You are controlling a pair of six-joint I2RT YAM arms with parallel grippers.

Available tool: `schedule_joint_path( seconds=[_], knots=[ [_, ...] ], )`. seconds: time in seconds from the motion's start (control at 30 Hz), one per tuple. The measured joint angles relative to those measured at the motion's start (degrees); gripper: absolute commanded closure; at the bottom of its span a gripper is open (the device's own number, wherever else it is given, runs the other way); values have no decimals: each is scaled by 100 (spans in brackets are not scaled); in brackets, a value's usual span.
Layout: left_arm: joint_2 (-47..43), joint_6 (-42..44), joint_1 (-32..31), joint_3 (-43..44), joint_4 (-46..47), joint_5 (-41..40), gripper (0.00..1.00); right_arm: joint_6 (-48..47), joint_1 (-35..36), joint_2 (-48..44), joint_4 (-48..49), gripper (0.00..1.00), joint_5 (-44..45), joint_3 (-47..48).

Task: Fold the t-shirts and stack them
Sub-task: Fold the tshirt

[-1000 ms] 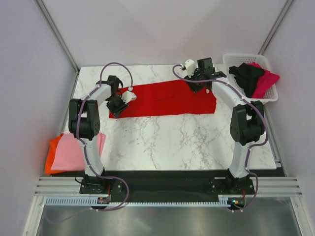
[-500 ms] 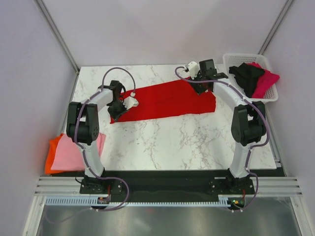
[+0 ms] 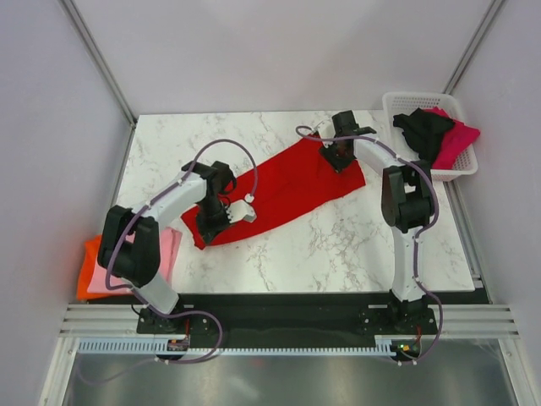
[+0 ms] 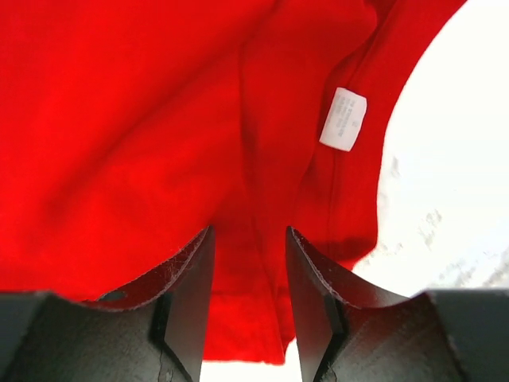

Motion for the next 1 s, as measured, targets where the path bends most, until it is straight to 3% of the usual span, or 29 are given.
schedule_joint_path(
  seconds=[0.33,0.53,0.57,0.7,0.83,1.0],
  knots=[
    [-57,-564,-1255,-431,-354,660,96,-35,247,881,-166,52,179,1130],
    [334,-837,-1961,-120,-361,1305,81,-101,352,1659,-195,52,175,2382],
    [457,-881,-2065,31,-350,1495,74,-114,367,1797,-153,52,175,2601],
    [798,-1060,-2382,841,-420,2109,71,-133,417,2177,-63,50,256,3250],
    [787,-1113,-2468,1414,-411,2256,68,-83,411,2087,31,49,358,3178],
    [837,-1130,-2446,1333,-356,2190,65,90,306,1117,118,49,369,2227]
  ],
)
